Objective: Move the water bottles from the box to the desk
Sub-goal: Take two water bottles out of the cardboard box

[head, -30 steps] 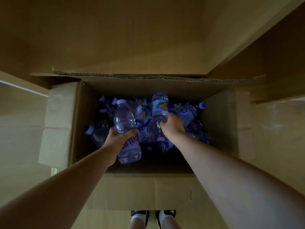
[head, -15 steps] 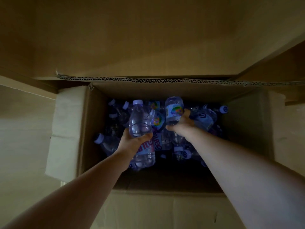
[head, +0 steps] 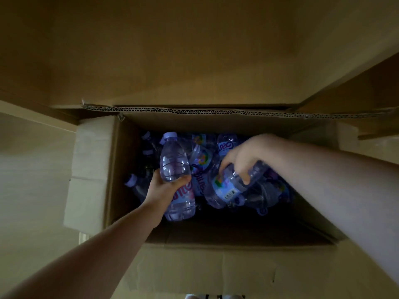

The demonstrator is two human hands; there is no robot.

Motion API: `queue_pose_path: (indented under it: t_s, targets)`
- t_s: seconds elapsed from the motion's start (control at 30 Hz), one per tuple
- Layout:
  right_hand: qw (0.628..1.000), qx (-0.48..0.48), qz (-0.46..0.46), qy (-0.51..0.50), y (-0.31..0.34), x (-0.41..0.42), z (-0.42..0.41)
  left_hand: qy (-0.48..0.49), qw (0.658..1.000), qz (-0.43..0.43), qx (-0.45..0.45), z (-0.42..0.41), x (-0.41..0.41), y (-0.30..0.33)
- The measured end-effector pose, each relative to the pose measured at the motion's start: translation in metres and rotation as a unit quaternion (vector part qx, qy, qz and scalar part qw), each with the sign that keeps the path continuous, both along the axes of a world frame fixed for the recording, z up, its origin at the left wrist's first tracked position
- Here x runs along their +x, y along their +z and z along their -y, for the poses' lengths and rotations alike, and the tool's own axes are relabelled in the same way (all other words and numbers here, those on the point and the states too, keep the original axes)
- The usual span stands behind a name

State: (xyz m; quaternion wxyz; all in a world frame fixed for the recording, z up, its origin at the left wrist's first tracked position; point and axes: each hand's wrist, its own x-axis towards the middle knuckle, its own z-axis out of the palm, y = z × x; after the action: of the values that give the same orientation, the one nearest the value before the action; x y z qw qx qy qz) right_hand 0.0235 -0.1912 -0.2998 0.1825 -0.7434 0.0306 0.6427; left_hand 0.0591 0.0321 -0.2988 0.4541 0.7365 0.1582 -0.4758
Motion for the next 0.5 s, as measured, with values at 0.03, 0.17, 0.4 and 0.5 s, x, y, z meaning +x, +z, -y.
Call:
queue_pose_path:
  t_s: [0.03, 0.17, 0.4, 0.5]
  targets:
    - [0.997, -0.007, 0.004, 0.074, 0.001, 0.006, -0.012, 0.005, 1.000, 0.000, -0.003, 0.000, 0.001, 0.001]
    - [0.978, -0.042, 0.054, 0.196, -0.008, 0.009, -0.047, 0.012, 1.000, 0.001, -0.011, 0.000, 0.002, -0.001]
    - [0.931, -0.097, 0.284, 0.207, -0.026, -0.047, -0.043, 0.006, 1.000, 0.014, -0.019, -0.004, -0.001, -0.006]
    - [0.913, -0.127, 0.348, 0.170, -0.033, -0.076, -0.029, -0.003, 1.000, 0.014, -0.023, -0.008, -0.003, -0.006]
